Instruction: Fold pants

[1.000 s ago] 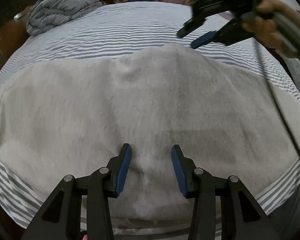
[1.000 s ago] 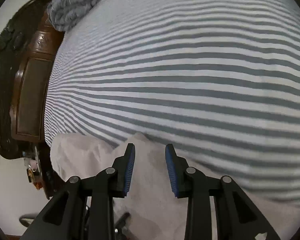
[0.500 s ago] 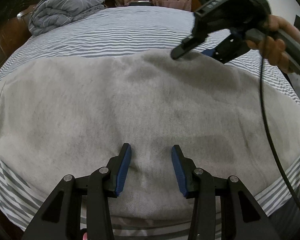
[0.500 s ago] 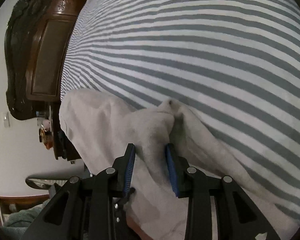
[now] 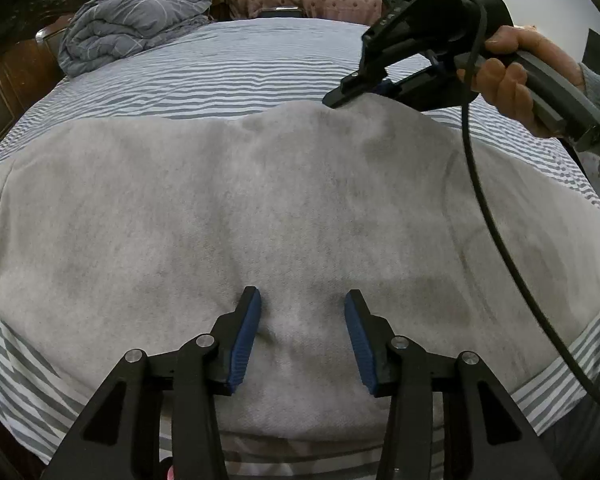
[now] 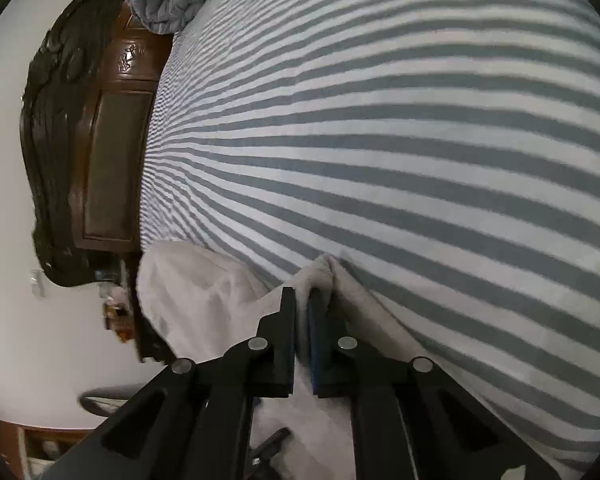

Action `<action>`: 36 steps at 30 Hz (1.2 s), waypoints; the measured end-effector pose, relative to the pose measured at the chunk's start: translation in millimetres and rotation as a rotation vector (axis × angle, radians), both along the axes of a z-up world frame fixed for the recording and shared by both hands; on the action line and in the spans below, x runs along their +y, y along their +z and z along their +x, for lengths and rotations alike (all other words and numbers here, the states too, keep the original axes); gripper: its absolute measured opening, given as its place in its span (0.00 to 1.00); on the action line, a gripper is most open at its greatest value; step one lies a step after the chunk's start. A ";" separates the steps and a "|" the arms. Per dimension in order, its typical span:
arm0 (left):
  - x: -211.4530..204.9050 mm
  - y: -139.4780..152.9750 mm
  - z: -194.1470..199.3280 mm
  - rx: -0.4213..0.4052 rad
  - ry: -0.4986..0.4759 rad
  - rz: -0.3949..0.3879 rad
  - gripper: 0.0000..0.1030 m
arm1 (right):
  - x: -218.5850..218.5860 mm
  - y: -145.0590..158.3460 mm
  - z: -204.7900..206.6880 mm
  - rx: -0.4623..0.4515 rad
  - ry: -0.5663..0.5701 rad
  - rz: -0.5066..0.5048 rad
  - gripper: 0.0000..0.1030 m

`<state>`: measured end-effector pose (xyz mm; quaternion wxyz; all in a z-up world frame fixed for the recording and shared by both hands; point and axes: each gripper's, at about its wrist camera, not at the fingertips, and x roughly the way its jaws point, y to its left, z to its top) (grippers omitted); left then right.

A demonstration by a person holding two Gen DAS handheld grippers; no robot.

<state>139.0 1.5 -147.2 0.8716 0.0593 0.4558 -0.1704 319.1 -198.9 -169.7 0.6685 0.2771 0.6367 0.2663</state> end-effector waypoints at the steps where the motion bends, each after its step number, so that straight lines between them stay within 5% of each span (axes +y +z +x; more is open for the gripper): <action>1: 0.2 0.6 -0.2 0.000 0.001 -0.002 0.44 | 0.4 1.3 2.2 -0.021 -0.018 -0.020 0.06; 9: 2.6 4.7 3.1 0.018 0.003 -0.026 0.47 | 0.6 -3.4 11.3 -0.073 -0.049 -0.101 0.05; 12: -0.7 4.0 2.7 0.009 -0.004 -0.004 0.48 | 0.5 8.6 12.0 -0.125 -0.059 -0.206 0.09; 18: 5.0 13.3 3.1 0.047 0.023 -0.035 0.49 | 4.3 54.1 -7.7 -0.254 -0.022 -0.228 0.09; 24: 9.4 11.9 -10.6 0.074 0.043 0.013 0.50 | 27.0 30.8 -22.6 -0.169 0.054 -0.327 0.08; 27: 8.1 7.1 -11.5 0.071 0.039 0.041 0.50 | 26.5 14.8 -15.5 -0.161 0.034 -0.387 0.00; 32: 6.0 2.8 -13.4 0.051 0.031 0.071 0.50 | 30.9 13.1 -11.7 -0.163 0.022 -0.408 0.00; 36: 0.0 2.2 -22.0 0.026 0.004 0.108 0.51 | 15.6 34.6 -20.6 -0.170 -0.054 -0.318 0.06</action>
